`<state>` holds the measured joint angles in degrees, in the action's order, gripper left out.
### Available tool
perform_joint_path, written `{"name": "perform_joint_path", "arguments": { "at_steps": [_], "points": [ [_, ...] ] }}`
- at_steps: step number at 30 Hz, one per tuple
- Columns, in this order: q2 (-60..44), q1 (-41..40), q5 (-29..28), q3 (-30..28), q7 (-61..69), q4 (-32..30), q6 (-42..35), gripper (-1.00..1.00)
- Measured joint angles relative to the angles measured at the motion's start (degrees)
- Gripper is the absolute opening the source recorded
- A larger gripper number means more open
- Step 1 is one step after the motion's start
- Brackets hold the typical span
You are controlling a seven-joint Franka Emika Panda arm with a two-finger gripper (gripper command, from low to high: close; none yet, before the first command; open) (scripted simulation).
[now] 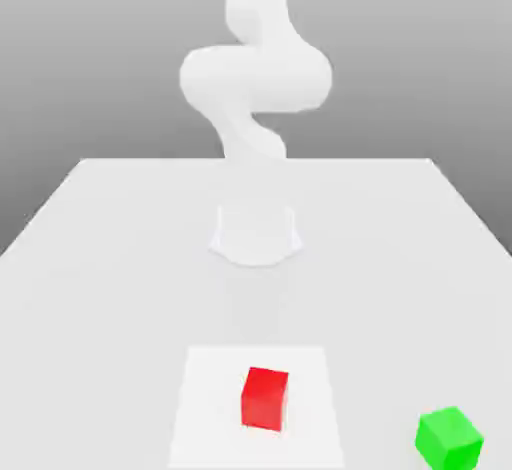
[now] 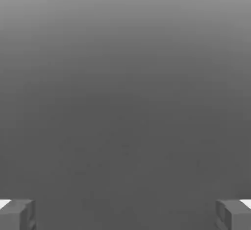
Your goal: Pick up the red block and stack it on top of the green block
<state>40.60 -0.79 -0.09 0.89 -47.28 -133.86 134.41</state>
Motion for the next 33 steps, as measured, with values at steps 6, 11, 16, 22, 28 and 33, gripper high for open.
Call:
{"name": "perform_joint_path", "arguments": {
  "at_steps": [6,11,16,22,28,33],
  "points": [
    [-12.82,-1.36,-0.71,1.71,-3.91,-5.09,6.41,0.0],
    [-23.22,-2.22,-1.31,2.8,-7.09,-9.21,11.61,0.0],
    [-33.61,-2.29,-1.76,3.08,-10.14,-13.32,16.78,0.0],
    [-46.02,-1.87,-1.22,3.08,-12.79,-17.69,23.44,0.0],
    [-57.68,-0.68,-3.01,1.51,-14.36,-16.49,33.01,-1.0],
    [-57.68,-0.71,-3.13,1.53,-14.48,-16.49,33.06,-1.0]
  ]
}}
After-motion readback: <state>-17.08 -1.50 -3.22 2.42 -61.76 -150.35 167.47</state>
